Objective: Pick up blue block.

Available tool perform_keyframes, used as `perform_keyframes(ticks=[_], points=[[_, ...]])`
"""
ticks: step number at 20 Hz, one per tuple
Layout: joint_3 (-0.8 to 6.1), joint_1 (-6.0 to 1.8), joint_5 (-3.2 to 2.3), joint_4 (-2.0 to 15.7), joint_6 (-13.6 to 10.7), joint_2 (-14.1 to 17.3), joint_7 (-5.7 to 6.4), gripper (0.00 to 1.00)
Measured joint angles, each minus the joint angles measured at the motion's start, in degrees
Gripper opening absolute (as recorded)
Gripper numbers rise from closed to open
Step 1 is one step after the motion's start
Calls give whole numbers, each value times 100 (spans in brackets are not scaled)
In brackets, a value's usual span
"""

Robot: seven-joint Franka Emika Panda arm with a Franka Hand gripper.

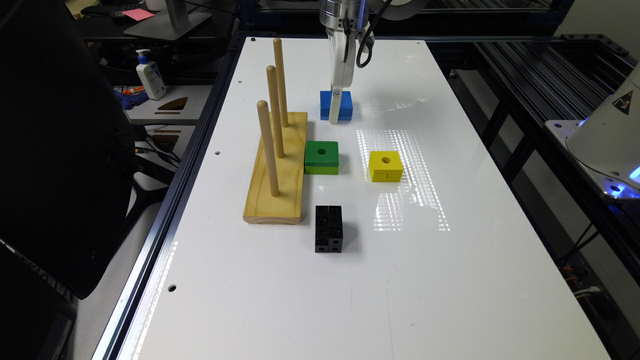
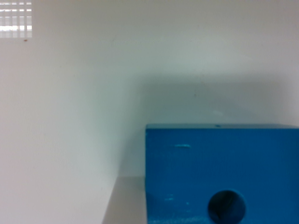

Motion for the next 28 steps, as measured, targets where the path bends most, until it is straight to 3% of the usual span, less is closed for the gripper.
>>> perform_keyframes(ticks=[9, 17, 28], points=[[-1, -5, 0, -1, -50, -68, 0, 0], [0, -8, 2, -5, -497, -500, 0, 0], [1, -7, 8, -14, -1403, -1402, 1, 0]])
